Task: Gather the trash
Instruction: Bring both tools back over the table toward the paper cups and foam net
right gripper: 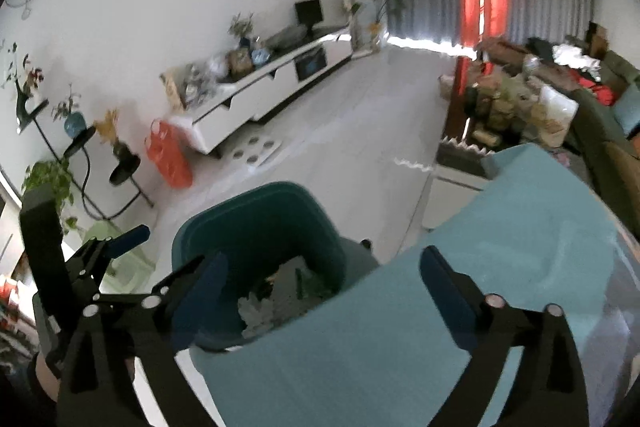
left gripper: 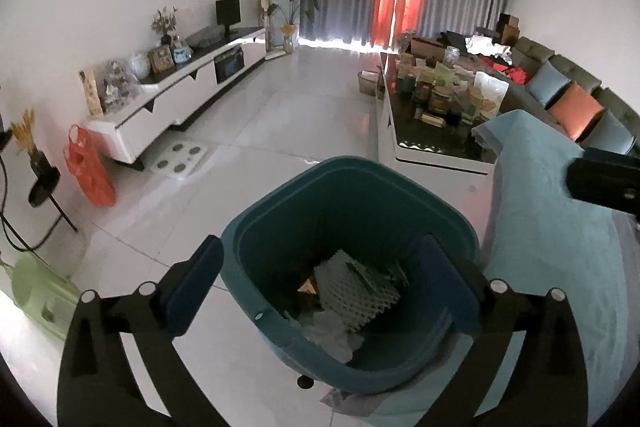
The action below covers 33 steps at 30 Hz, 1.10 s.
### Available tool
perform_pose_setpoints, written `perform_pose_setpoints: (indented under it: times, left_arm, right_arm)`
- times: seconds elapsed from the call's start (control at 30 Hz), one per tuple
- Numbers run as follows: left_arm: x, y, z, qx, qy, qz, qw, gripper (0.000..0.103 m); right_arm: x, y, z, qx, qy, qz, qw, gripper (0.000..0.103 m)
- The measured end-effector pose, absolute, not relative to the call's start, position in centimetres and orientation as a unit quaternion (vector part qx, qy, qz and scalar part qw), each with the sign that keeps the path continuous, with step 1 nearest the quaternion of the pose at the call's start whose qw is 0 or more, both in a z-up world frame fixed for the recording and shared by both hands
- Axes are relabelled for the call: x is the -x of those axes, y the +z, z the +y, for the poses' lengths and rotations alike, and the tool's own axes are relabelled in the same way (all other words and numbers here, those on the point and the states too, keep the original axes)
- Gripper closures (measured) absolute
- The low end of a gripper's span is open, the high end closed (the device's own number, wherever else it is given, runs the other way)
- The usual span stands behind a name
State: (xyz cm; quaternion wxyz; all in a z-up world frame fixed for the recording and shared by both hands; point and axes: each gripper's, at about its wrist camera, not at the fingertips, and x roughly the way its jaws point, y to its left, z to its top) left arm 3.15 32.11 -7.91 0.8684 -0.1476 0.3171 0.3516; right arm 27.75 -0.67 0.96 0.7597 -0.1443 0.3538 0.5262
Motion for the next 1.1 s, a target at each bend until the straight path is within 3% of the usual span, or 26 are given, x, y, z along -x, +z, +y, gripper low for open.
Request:
perform_pose_setpoints:
  times: [0.67,1.1]
  left_arm:
    - [-7.3,-0.7,20.0,0.063,0.307,0.303,0.9,0.005]
    - [-6.0,2.3,10.9,0.088,0.186,0.243,0.948,0.005]
  right_arm:
    - [-29.4,3.5,-20.0,0.037,0.464,0.304,0.831,0.007]
    - [-26.3,2.6,-29.9,-0.006,0.391,0.282,0.876,0.007]
